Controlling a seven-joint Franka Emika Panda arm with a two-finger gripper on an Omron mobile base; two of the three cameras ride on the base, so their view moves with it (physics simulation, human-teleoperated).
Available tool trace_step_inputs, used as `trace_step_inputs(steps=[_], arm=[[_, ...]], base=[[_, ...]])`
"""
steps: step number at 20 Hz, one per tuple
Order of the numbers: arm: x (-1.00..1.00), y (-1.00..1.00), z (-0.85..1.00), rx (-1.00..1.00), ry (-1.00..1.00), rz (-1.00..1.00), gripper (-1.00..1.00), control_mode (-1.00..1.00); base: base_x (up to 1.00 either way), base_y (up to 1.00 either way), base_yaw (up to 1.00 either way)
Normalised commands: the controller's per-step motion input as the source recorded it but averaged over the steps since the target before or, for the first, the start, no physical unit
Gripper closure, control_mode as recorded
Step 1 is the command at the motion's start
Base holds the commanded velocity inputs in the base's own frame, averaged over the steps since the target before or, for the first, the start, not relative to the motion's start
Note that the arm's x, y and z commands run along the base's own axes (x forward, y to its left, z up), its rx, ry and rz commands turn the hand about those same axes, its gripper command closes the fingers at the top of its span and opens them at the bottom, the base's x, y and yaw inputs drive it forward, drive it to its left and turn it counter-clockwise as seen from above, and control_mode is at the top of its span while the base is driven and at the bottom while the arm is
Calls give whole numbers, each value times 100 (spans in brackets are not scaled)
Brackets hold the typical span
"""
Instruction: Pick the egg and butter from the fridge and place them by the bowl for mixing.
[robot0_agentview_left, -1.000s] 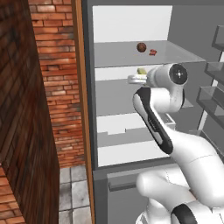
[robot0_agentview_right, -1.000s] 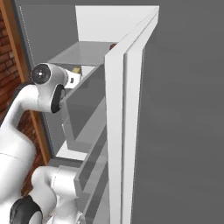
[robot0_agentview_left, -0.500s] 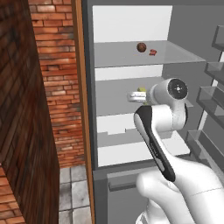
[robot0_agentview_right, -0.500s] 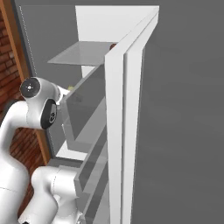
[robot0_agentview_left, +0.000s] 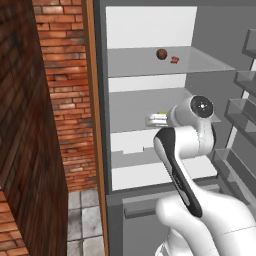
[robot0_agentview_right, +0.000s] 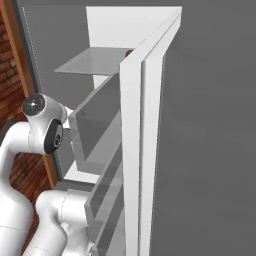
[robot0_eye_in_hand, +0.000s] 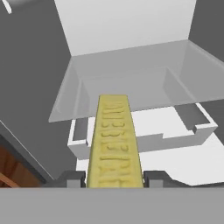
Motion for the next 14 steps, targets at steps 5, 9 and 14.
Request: trace_step_inputs(steps=[5,9,14], arm=[[0,0,0,0,0,0,100,-100],[-1,0,0,0,0,0,100,100],[0,0,0,0,0,0,100,100]], base=[[0,0,0],[-7,2,0],[-37,6,0]])
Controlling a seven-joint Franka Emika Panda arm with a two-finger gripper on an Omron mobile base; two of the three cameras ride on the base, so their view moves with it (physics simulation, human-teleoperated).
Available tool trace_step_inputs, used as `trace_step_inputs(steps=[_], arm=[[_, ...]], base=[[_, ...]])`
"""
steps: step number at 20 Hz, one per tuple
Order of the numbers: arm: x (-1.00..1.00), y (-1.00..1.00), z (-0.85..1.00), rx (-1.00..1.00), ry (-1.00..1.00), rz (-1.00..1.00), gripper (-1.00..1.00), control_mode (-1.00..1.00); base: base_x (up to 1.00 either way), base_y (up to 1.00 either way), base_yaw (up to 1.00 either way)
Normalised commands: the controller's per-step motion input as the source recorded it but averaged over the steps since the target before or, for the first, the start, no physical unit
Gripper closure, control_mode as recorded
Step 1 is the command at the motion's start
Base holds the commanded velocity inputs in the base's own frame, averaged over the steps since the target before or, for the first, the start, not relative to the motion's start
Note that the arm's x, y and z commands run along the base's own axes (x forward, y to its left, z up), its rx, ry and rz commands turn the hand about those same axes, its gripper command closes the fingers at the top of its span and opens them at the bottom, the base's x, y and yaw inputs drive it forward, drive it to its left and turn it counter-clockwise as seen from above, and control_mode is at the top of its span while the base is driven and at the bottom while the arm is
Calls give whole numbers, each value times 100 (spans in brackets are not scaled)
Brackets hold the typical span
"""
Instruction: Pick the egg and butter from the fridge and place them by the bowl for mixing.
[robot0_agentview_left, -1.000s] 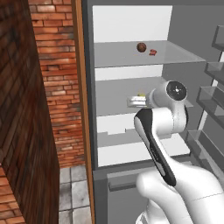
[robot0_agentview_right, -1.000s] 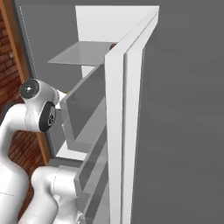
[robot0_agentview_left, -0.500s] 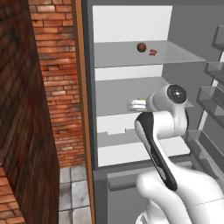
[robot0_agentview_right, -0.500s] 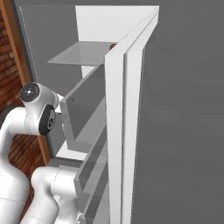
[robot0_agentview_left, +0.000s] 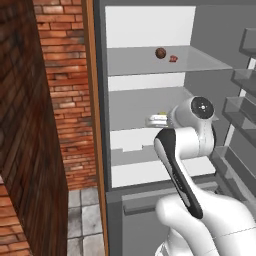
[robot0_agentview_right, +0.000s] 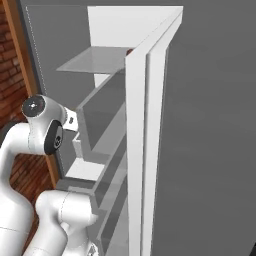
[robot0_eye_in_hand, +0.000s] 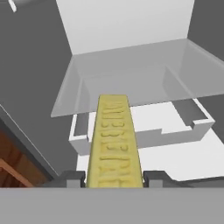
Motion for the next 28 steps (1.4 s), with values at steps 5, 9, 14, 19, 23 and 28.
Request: trace_step_inputs(steps=[5,9,14,19,23,28], arm=[[0,0,0,0,0,0,100,100],[0,0,0,0,0,0,100,100],[0,0,0,0,0,0,100,100],[0,0,0,0,0,0,100,100],[0,0,0,0,0,0,100,100],[0,0,0,0,0,0,100,100]], base=[[-69,3,0],[-75,3,0],[-77,6,0],[-67,14,-1],[-68,18,-1],[-74,17,0]])
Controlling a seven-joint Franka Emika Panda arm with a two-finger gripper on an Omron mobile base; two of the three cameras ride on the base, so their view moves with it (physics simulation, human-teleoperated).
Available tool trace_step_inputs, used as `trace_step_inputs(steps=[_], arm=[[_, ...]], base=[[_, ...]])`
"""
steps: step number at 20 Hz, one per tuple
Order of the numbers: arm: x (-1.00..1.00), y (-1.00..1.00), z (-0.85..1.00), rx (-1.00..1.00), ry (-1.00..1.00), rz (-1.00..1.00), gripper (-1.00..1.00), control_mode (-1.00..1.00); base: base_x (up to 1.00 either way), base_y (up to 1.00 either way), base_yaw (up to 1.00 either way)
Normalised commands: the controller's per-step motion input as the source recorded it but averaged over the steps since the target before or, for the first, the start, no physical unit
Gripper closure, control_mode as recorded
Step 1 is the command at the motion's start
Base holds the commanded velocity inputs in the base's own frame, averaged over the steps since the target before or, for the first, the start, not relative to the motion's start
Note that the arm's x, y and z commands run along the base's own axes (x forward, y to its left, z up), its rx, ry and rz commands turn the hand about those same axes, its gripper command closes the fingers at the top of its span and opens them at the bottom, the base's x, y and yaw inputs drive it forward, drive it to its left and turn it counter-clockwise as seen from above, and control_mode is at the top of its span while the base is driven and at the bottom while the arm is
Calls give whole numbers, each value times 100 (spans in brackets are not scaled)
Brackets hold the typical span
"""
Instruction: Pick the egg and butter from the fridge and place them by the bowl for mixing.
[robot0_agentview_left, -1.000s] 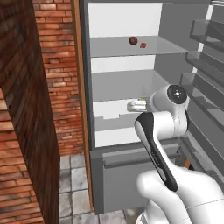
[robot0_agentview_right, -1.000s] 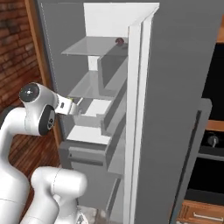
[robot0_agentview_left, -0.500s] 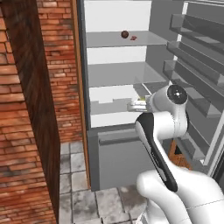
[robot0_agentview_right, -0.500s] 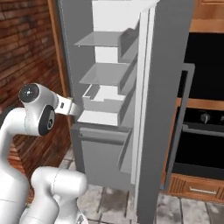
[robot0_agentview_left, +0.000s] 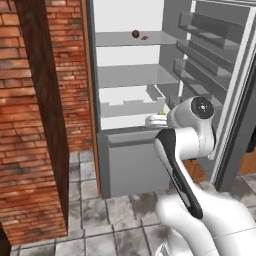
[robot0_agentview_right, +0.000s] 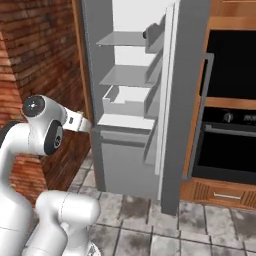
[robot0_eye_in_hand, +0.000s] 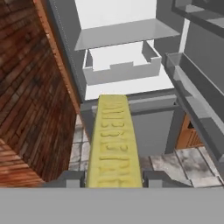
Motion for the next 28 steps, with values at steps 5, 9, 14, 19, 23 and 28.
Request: trace_step_inputs(steps=[5,9,14,19,23,28], arm=[[0,0,0,0,0,0,100,100],[0,0,0,0,0,0,100,100],[0,0,0,0,0,0,100,100],[0,0,0,0,0,0,100,100],[0,0,0,0,0,0,100,100],[0,0,0,0,0,0,100,100]], base=[[-74,18,-11],[-42,28,-62],[-16,23,-78],[-16,22,-80],[-7,18,-87],[0,11,-94]])
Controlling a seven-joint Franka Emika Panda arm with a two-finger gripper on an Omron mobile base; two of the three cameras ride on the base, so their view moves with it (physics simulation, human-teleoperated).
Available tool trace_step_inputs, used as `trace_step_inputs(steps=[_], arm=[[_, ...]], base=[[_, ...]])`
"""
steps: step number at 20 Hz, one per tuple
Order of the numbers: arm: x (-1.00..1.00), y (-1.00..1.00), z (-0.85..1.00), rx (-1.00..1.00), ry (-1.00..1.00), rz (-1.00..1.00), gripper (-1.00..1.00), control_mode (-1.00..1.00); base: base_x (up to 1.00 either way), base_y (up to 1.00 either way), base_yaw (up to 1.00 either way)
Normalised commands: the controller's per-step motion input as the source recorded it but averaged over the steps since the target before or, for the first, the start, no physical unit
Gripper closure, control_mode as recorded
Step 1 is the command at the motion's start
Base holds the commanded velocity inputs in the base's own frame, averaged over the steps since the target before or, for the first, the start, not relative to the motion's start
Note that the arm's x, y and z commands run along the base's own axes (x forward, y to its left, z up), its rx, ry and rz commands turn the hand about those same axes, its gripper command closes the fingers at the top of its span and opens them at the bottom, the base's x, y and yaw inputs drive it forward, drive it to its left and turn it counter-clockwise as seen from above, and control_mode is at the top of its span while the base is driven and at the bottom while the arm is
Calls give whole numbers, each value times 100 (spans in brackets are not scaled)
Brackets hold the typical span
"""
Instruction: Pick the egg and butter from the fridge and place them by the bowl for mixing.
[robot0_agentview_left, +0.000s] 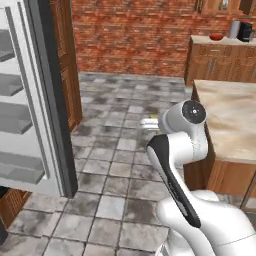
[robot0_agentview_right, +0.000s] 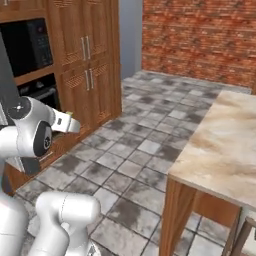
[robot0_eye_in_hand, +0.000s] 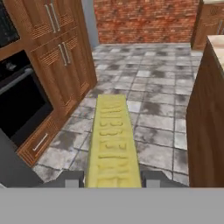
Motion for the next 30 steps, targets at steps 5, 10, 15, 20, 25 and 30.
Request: trace_step_inputs(steps=[5,10,15,20,25,30], arm=[[0,0,0,0,0,0,100,100],[0,0,0,0,0,0,100,100],[0,0,0,0,0,0,100,100],[0,0,0,0,0,0,100,100],[0,0,0,0,0,0,100,100],[0,0,0,0,0,0,100,100]], base=[[2,8,-93],[24,13,-74],[31,29,-37],[39,46,-7],[37,43,19],[15,52,39]])
